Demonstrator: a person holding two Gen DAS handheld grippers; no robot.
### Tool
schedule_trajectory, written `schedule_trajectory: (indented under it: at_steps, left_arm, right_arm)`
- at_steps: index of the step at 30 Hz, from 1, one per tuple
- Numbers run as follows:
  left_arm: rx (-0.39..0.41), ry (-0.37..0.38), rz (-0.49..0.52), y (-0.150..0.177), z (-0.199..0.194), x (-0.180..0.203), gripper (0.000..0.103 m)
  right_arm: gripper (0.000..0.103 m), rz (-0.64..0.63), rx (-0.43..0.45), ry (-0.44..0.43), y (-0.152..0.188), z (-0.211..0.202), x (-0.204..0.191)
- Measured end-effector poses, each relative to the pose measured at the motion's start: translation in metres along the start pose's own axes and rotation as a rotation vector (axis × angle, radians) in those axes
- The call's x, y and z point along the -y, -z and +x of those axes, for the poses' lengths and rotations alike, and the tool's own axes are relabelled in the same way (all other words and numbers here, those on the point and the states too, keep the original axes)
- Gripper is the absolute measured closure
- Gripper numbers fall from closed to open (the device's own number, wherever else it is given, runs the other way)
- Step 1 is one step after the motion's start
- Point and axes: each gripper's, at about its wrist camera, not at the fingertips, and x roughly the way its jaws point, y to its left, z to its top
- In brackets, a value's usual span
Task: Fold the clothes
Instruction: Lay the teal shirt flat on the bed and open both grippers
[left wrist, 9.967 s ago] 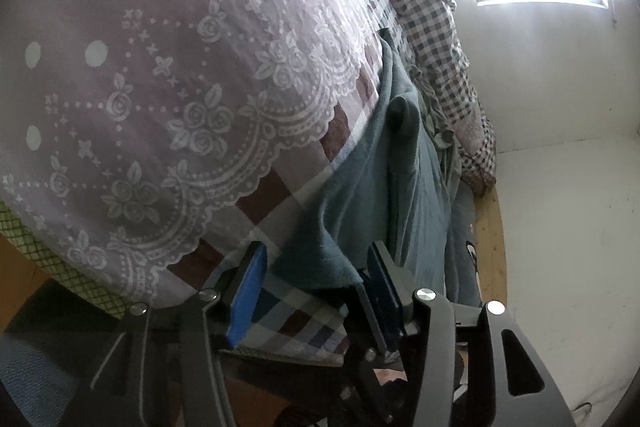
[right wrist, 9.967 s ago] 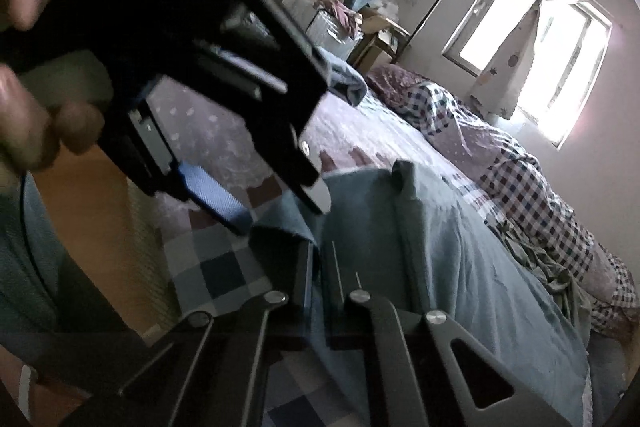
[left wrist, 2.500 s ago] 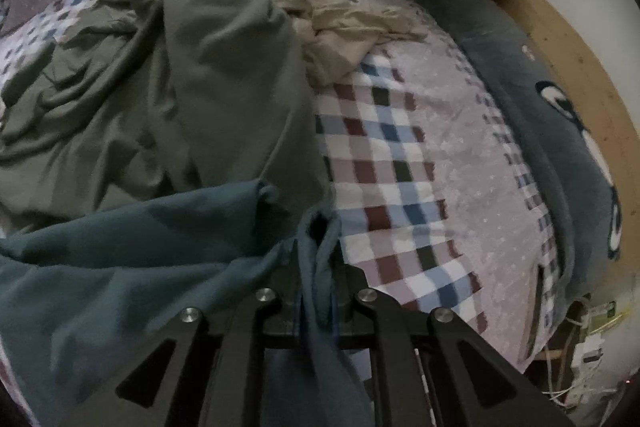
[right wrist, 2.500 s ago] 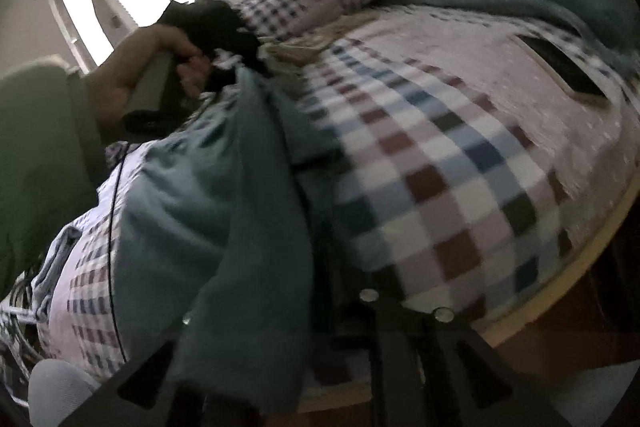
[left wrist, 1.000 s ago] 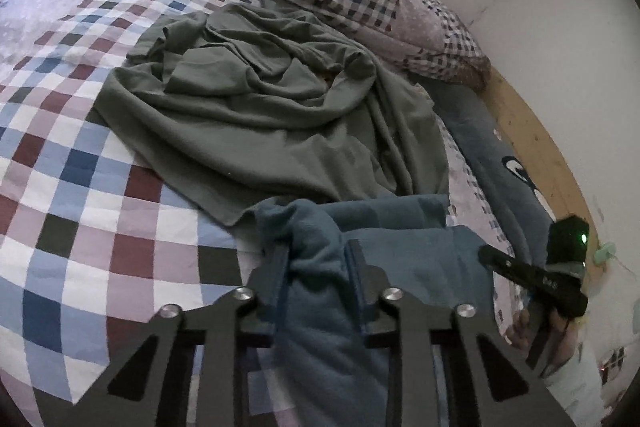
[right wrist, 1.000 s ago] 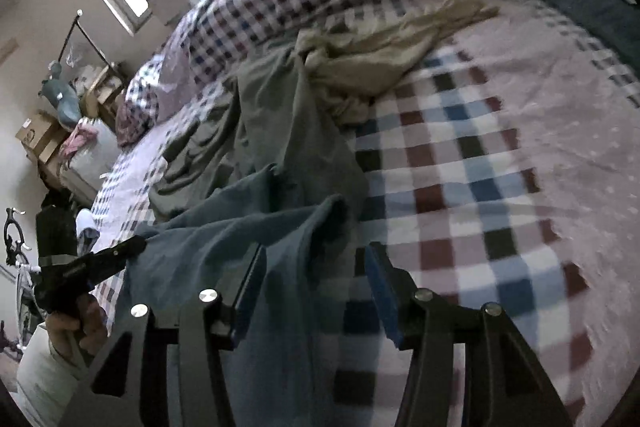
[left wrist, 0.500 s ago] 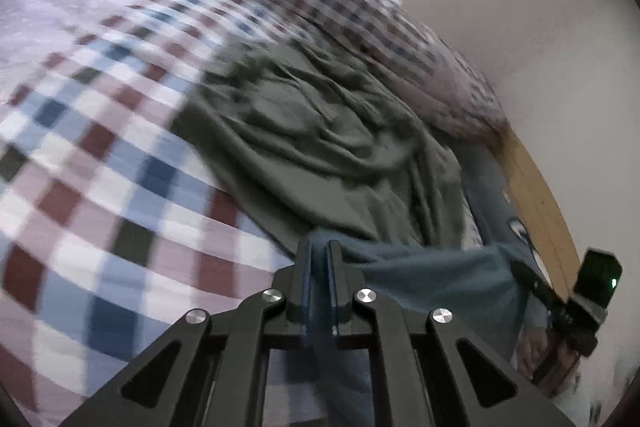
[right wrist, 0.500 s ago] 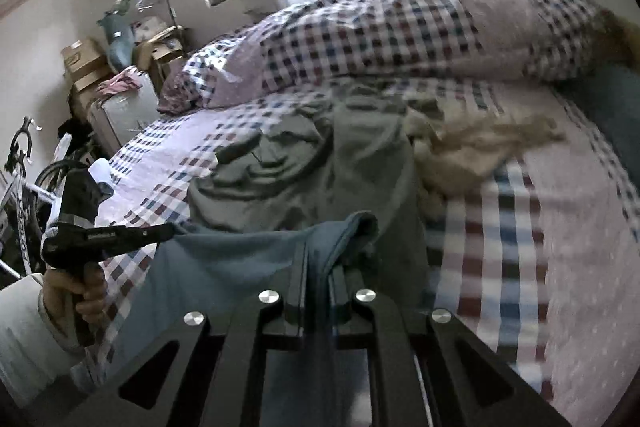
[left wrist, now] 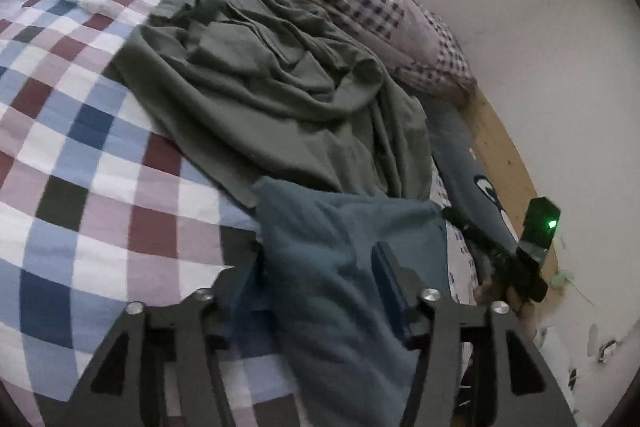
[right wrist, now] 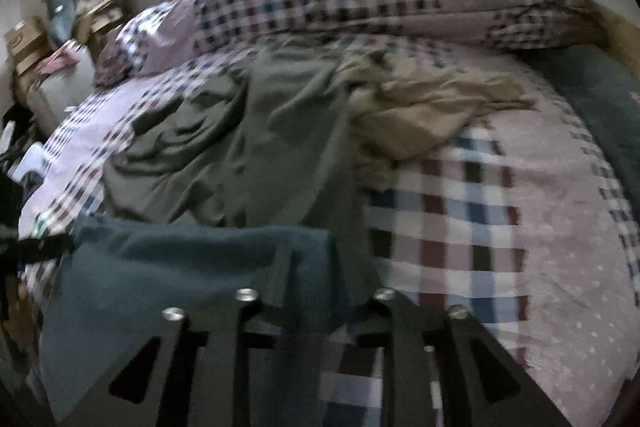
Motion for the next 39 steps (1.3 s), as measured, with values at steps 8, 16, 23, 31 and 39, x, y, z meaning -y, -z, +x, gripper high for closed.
schedule_trajectory:
  at_steps: [8,16,23,31,39]
  left_arm:
    - [0.039,-0.023,-0.020,-0.002,0.003,-0.005,0.089]
    - [0.059,-0.027,-0.130,-0.007,0.007,-0.029,0.091]
    - [0.113,-0.059,-0.102,-0.004,-0.005,-0.021,0.066]
    - [0.139,-0.056,-0.055,0.026,-0.034,-0.005,0.032]
    - [0.106,-0.145,0.089,0.072,-0.044,0.022,0.032]
  right_arm:
    - [0.049,0.051,0.049,-0.042,0.023,-0.054,0.003]
    - [0.049,0.103,0.081,-0.084,0.085,-0.110,-0.006]
    - [0.049,0.177,0.121,-0.037,0.163,-0.144,-0.011]
    - [0.049,0.125,0.186,-0.108,0.191,-0.148,-0.050]
    - [0.049,0.018,0.127,-0.141,0.201,-0.131,-0.089]
